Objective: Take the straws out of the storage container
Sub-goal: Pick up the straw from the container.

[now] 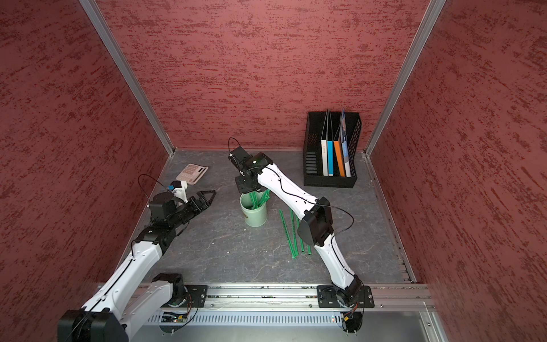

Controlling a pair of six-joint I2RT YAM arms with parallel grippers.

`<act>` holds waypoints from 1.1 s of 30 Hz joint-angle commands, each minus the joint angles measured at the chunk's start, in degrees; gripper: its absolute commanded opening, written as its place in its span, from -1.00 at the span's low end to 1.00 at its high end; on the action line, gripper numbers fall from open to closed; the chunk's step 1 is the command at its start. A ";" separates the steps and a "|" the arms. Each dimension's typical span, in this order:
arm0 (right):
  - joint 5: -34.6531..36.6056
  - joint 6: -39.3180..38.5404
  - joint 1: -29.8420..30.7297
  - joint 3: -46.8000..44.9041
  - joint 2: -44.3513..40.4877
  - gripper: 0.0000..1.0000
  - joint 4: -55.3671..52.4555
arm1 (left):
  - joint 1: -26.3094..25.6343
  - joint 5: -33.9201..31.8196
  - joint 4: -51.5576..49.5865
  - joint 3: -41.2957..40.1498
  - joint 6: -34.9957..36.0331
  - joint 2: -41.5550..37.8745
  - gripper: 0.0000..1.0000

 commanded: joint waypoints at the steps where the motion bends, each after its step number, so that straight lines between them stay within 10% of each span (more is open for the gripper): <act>1: -1.01 -0.52 -0.32 1.81 1.28 -0.40 0.26 | 0.31 -0.09 -0.38 -0.27 1.16 -0.63 0.99; 33: -0.75 -1.55 -0.41 1.66 0.87 -0.74 2.63 | 1.01 -0.17 -1.74 -0.36 1.67 -1.68 0.99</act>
